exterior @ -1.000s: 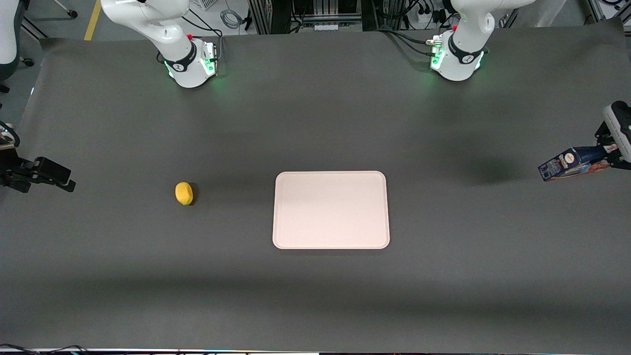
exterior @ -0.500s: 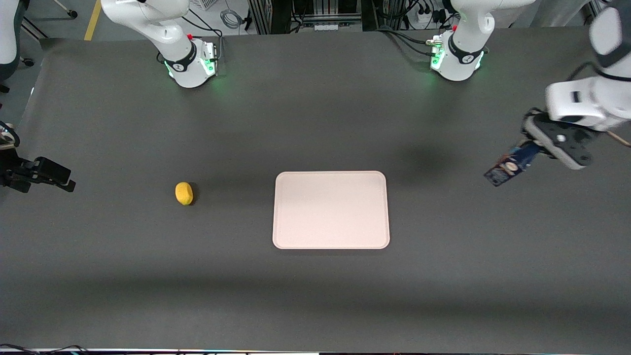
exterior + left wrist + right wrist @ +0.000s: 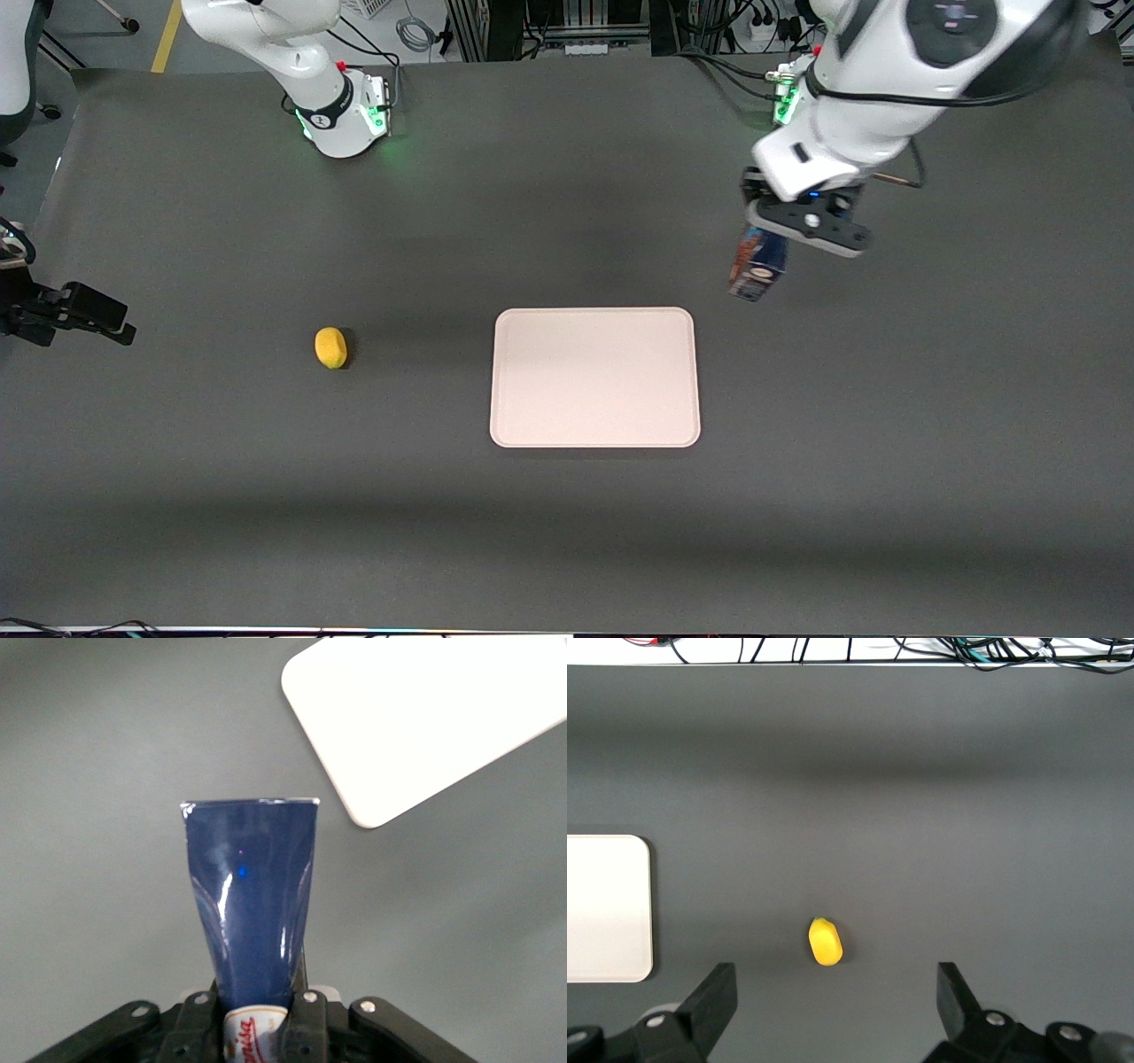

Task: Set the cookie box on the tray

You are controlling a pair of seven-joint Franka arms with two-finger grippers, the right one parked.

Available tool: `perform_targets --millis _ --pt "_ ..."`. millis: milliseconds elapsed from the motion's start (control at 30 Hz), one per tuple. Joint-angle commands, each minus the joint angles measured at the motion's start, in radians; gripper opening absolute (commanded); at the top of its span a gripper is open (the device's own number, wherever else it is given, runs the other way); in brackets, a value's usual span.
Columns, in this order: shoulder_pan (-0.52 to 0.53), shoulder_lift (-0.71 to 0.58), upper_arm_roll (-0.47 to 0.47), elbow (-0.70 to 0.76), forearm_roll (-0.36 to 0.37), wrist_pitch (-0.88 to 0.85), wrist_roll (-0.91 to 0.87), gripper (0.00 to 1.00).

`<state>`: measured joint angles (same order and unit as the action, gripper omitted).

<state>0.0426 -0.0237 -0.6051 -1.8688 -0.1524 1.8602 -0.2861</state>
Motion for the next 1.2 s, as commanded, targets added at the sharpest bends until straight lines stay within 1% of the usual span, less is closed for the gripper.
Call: perform_targets --millis 0,67,167,267,433,567,800,933,1100,1167 --pt "-0.016 0.132 -0.030 0.025 0.030 0.117 -0.126 0.26" --pt "-0.035 0.169 -0.031 0.023 0.083 0.161 -0.160 0.26" --pt "-0.052 0.227 -0.036 0.025 0.215 0.191 -0.206 0.26" --pt "-0.052 0.290 -0.045 0.034 0.306 0.218 -0.260 0.26" --pt "-0.053 0.372 -0.045 0.042 0.364 0.278 -0.312 0.26" --pt "-0.063 0.412 -0.047 0.042 0.404 0.301 -0.354 0.26" --pt "-0.073 0.502 -0.048 0.089 0.459 0.301 -0.364 0.26" --pt "-0.076 0.563 -0.048 0.123 0.508 0.298 -0.409 0.26" --pt "-0.076 0.617 -0.048 0.151 0.566 0.298 -0.412 0.26" --pt "-0.075 0.631 -0.045 0.158 0.576 0.298 -0.412 0.26"
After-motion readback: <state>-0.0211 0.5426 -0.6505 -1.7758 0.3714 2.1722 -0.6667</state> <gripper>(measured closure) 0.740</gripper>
